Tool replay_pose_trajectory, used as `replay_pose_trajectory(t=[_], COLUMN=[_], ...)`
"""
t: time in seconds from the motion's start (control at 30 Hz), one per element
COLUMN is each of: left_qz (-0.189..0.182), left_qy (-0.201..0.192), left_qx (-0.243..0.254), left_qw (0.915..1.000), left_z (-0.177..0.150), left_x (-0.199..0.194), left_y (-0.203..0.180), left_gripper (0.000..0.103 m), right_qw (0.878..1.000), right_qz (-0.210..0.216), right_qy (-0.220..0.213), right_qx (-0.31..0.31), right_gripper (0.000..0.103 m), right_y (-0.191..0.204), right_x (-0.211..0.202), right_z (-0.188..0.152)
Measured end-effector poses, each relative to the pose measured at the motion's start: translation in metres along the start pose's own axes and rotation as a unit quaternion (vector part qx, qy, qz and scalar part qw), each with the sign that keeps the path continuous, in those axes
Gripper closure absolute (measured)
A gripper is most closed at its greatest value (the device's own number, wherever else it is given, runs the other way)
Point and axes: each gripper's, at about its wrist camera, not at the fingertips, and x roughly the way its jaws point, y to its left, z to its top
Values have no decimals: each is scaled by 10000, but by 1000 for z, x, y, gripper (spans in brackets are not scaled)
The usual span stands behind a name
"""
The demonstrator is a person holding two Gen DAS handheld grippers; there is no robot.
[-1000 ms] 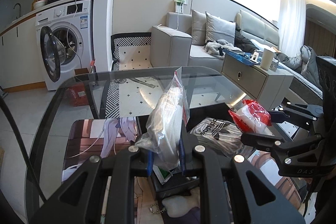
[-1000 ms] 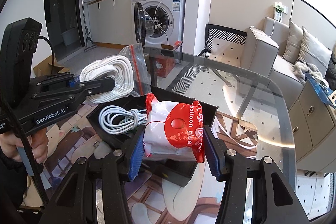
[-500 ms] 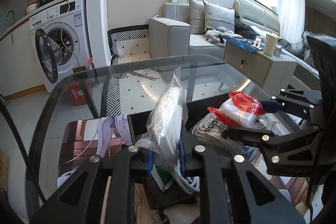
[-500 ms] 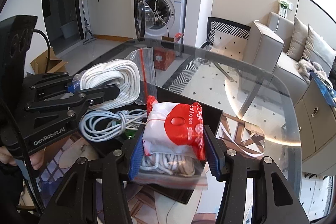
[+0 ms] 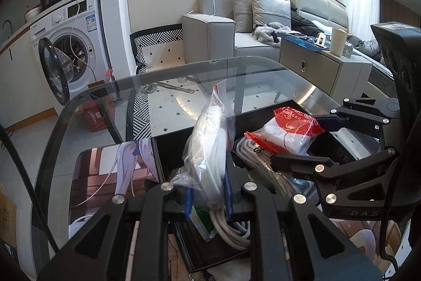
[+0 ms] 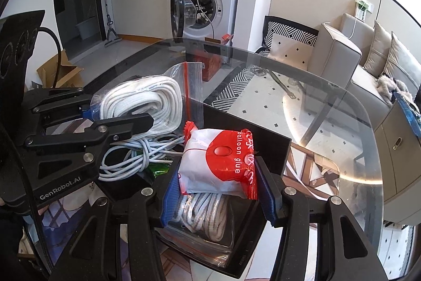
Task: Organize soft objects
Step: 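Lower both items into the box and open both tools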
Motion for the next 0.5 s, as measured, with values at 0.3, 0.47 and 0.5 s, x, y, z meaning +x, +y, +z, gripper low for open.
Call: replay_pose_trajectory(t=[0.3, 0.47, 0.5], left_qz=[-5, 125, 140], left_qy=[-41, -121, -138], left_qx=[-88, -147, -166], left_qw=[10000, 9997, 9997], left_z=[0, -2, -3], left_x=[-6, -20, -22], left_y=[4, 5, 6], left_gripper=[80, 51, 51], right_qw=[9994, 9985, 9984], right_qz=[-193, -311, -328], right_qy=[-266, -446, -455], right_qx=[-92, 73, 92], right_gripper=[36, 21, 20], right_y=[5, -1, -2], right_x=[-12, -35, -38], right_z=[-1, -8, -10])
